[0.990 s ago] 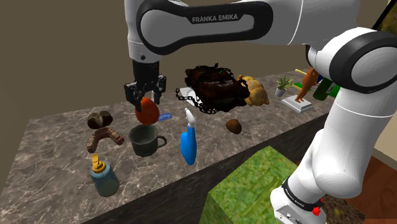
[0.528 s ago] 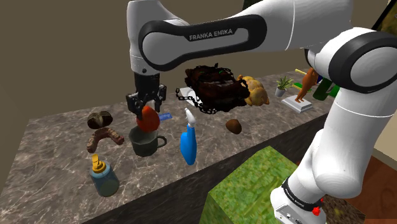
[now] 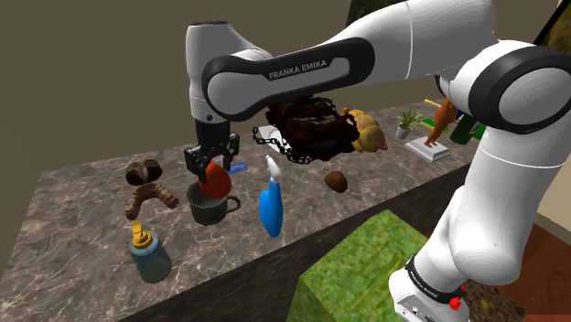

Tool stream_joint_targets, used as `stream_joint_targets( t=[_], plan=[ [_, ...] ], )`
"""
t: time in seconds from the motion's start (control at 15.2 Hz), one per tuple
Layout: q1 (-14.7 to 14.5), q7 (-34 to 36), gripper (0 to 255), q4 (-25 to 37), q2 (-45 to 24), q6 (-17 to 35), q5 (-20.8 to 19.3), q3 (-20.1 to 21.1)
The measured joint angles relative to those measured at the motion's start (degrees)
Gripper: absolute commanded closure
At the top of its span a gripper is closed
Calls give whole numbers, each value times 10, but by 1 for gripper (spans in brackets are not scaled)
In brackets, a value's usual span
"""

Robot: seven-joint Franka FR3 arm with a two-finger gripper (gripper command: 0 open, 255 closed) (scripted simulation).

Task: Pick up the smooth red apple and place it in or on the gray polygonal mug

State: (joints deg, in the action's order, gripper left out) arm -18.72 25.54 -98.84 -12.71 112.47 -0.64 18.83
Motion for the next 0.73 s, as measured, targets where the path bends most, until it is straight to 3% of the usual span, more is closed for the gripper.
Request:
stream_joint_targets(
  t=[0.26, 0.33, 0.73],
  plan=[
    [0, 0, 255, -1, 0, 1, 0, 0],
    [0, 0, 0, -1, 0, 1, 0, 0],
    [0, 0, 0, -1, 0, 1, 0, 0]
  ],
)
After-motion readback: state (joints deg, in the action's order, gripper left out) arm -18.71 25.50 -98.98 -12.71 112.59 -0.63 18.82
